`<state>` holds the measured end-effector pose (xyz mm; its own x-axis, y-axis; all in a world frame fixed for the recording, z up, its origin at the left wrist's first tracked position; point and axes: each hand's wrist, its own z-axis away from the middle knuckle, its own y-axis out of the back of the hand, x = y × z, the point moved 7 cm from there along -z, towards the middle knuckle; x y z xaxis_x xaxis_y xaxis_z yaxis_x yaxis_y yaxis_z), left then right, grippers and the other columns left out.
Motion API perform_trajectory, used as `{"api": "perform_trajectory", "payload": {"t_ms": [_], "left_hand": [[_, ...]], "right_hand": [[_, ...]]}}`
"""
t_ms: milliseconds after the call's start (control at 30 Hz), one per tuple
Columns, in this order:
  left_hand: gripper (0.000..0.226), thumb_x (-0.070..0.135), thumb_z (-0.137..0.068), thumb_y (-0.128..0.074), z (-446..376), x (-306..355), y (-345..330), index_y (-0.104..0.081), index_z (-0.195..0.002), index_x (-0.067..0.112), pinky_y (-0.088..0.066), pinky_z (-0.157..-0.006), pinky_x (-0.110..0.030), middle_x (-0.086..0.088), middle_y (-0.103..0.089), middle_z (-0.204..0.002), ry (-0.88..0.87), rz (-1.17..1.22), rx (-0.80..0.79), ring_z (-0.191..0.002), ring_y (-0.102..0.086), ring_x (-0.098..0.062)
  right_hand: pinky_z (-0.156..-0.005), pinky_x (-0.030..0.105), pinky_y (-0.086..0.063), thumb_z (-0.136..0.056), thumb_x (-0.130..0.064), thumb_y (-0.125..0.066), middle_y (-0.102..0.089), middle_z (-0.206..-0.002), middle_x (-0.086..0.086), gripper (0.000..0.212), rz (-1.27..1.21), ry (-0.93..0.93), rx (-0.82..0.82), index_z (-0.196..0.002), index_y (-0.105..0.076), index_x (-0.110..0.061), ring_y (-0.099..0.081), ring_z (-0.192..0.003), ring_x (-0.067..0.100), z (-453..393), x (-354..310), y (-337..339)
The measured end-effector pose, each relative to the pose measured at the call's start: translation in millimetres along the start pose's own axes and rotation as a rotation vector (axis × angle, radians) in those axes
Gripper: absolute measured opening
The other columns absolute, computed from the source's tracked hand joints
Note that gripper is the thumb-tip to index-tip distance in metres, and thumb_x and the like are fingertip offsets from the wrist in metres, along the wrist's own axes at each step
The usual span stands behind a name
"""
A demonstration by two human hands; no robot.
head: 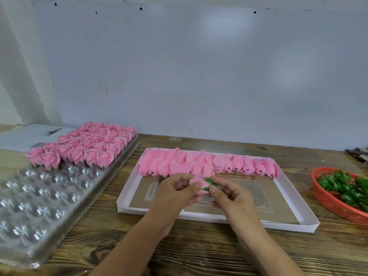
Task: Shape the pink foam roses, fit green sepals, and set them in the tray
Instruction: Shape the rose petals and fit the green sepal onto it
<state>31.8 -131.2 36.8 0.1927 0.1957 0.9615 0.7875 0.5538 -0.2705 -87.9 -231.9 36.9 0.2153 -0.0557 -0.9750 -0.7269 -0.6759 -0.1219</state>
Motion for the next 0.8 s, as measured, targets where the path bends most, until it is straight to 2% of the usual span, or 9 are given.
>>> {"api": "perform_trajectory", "payload": {"t_ms": [233, 367, 467, 533, 633, 700, 767, 800], "left_hand": [[0.032, 0.023, -0.076, -0.078, -0.6, 0.0, 0.4, -0.074, -0.106, 0.012, -0.060, -0.076, -0.027, -0.011, -0.077, -0.100, -0.020, -0.041, -0.011, -0.094, -0.074, -0.022], [0.029, 0.022, -0.077, -0.080, -1.4, -2.0, 1.7, -0.075, -0.105, 0.015, -0.059, -0.075, -0.026, -0.011, -0.077, -0.100, -0.007, -0.060, -0.015, -0.094, -0.074, -0.022], [0.021, 0.017, -0.083, -0.079, -1.3, -1.1, 1.6, -0.077, -0.104, 0.016, -0.059, -0.075, -0.025, -0.010, -0.077, -0.098, -0.014, -0.104, -0.029, -0.092, -0.074, -0.020], [0.017, 0.015, -0.084, -0.079, -0.3, -0.2, 0.5, -0.078, -0.097, 0.025, -0.059, -0.076, -0.025, -0.005, -0.078, -0.098, -0.033, -0.160, -0.034, -0.092, -0.074, -0.018], [0.022, 0.015, -0.084, -0.079, 1.2, 1.0, -2.5, -0.077, -0.094, 0.034, -0.060, -0.082, -0.028, 0.004, -0.078, -0.100, -0.084, -0.288, -0.018, -0.096, -0.073, -0.013], [0.026, 0.019, -0.081, -0.082, 3.0, 4.0, -5.4, -0.074, -0.100, 0.035, -0.059, -0.083, -0.024, 0.008, -0.077, -0.101, -0.121, -0.296, -0.009, -0.096, -0.072, -0.009], [0.039, 0.031, -0.074, -0.087, 3.9, 7.6, -5.4, -0.070, -0.109, 0.035, -0.056, -0.080, -0.018, 0.013, -0.075, -0.104, -0.155, -0.302, 0.017, -0.095, -0.071, -0.005], [0.047, 0.039, -0.070, -0.088, 3.9, 8.7, -4.4, -0.068, -0.113, 0.036, -0.055, -0.080, -0.017, 0.016, -0.074, -0.105, -0.163, -0.313, 0.032, -0.095, -0.069, -0.003]], "right_hand": [[-0.065, 0.020, -0.055, -0.086, -0.003, -0.069, -0.077, -0.095, -0.001, 0.025, 0.057, 0.039, -0.022, -0.101, -0.074, -0.023, -0.069, -0.082, 0.007, -1.3, 0.4, 2.5], [-0.075, 0.019, -0.054, -0.078, -0.021, -0.073, -0.077, -0.097, -0.006, 0.022, 0.121, 0.091, -0.054, -0.099, -0.075, -0.028, -0.070, -0.088, 0.005, -1.5, -3.0, 2.9], [-0.079, 0.018, -0.052, -0.081, -0.022, -0.075, -0.076, -0.100, -0.013, 0.025, 0.267, 0.116, -0.074, -0.104, -0.074, -0.032, -0.068, -0.092, 0.006, -2.9, -3.1, 6.0], [-0.077, 0.015, -0.050, -0.081, -0.022, -0.079, -0.072, -0.100, -0.020, 0.033, 0.412, 0.126, -0.079, -0.108, -0.070, -0.039, -0.066, -0.091, 0.002, -2.6, -2.5, 7.2], [-0.071, 0.007, -0.047, -0.080, -0.022, -0.080, -0.067, -0.102, -0.031, 0.043, 0.596, 0.206, -0.099, -0.107, -0.063, -0.051, -0.063, -0.093, -0.003, 1.1, -9.5, 3.6], [-0.070, 0.009, -0.048, -0.082, -0.027, -0.078, -0.068, -0.100, -0.028, 0.037, 0.593, 0.221, -0.097, -0.105, -0.062, -0.051, -0.064, -0.091, -0.002, 1.9, -12.5, 2.6], [-0.072, 0.021, -0.052, -0.083, -0.034, -0.075, -0.072, -0.099, -0.011, 0.028, 0.413, 0.134, -0.081, -0.108, -0.066, -0.040, -0.065, -0.087, 0.002, 0.5, -10.4, 2.9], [-0.073, 0.028, -0.053, -0.081, -0.035, -0.073, -0.073, -0.099, 0.000, 0.031, 0.304, 0.087, -0.096, -0.111, -0.066, -0.030, -0.065, -0.087, 0.007, 0.0, -8.8, 1.6]]}}
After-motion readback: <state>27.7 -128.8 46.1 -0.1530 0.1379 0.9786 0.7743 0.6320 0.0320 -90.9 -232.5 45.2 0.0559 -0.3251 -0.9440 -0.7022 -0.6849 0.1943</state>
